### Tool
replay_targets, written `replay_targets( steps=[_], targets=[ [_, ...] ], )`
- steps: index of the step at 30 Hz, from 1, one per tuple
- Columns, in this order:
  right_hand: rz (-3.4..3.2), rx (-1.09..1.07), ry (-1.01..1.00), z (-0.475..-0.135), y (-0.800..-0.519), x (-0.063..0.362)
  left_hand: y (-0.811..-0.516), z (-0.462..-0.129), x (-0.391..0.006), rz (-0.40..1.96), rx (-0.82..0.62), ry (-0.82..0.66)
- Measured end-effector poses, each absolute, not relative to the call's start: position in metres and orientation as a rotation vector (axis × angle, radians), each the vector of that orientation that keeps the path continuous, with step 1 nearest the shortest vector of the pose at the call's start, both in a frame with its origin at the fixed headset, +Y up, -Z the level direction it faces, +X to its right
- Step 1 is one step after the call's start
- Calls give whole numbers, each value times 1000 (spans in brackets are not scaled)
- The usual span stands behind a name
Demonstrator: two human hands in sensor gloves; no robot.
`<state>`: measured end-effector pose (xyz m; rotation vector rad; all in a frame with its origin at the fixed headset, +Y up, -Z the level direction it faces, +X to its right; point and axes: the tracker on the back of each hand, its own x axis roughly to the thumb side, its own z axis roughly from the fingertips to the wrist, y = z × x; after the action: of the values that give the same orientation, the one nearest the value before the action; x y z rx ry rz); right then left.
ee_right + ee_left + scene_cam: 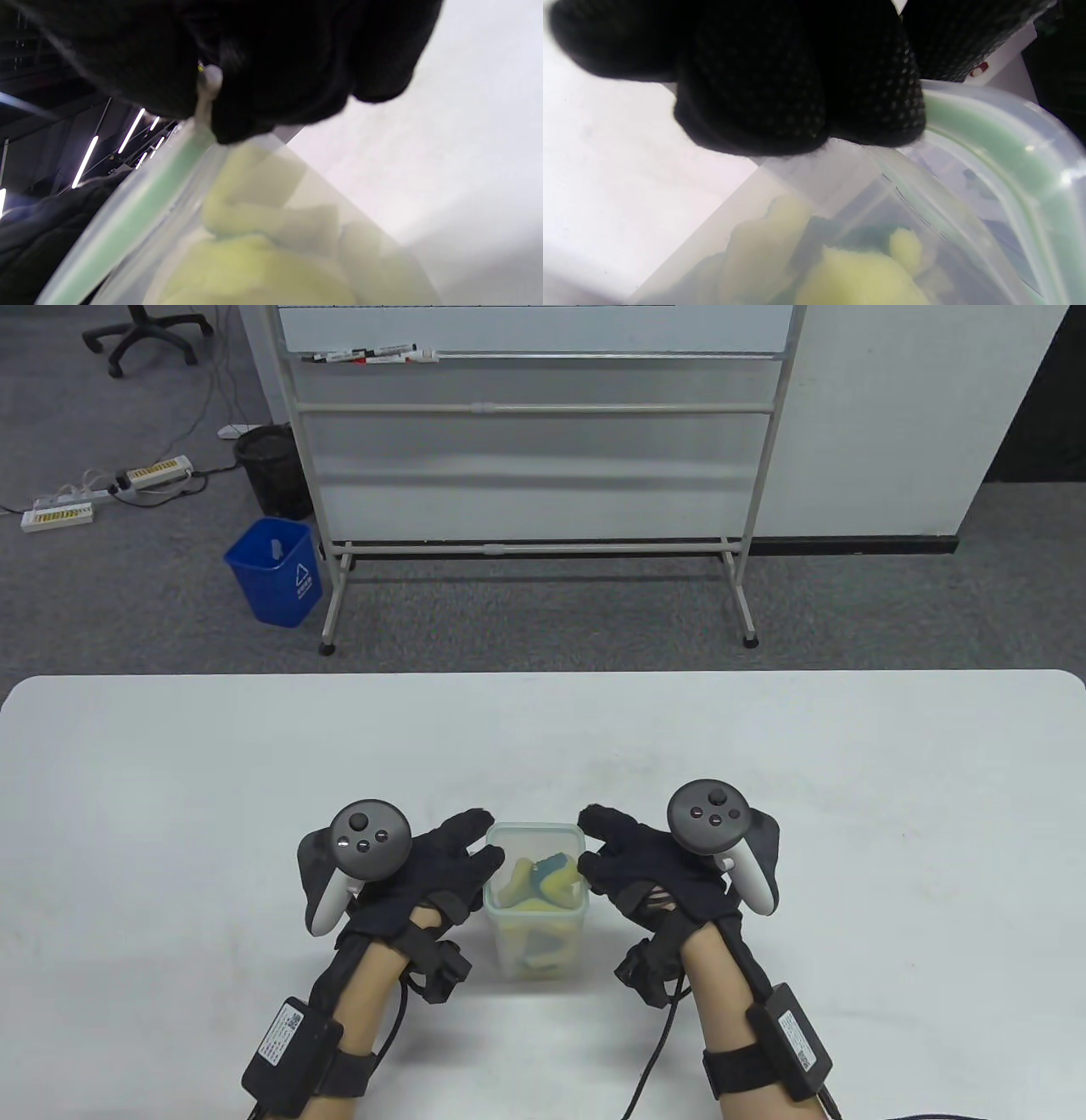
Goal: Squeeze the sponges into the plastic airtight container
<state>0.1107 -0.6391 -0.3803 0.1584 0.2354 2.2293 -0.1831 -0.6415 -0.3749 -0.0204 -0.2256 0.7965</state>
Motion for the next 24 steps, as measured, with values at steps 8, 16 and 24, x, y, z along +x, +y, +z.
replay_targets(
  steps=[8, 16, 24],
  targets=[
    [2242, 161, 250, -381, -639, 111, -642, -375, -183, 779, -31, -224],
    [2175, 153, 286, -384, -647, 114, -644, -376, -183, 784, -68, -202],
    [2113, 144, 304, -387, -652, 115, -643, -375, -184, 739, -90, -168]
  ],
)
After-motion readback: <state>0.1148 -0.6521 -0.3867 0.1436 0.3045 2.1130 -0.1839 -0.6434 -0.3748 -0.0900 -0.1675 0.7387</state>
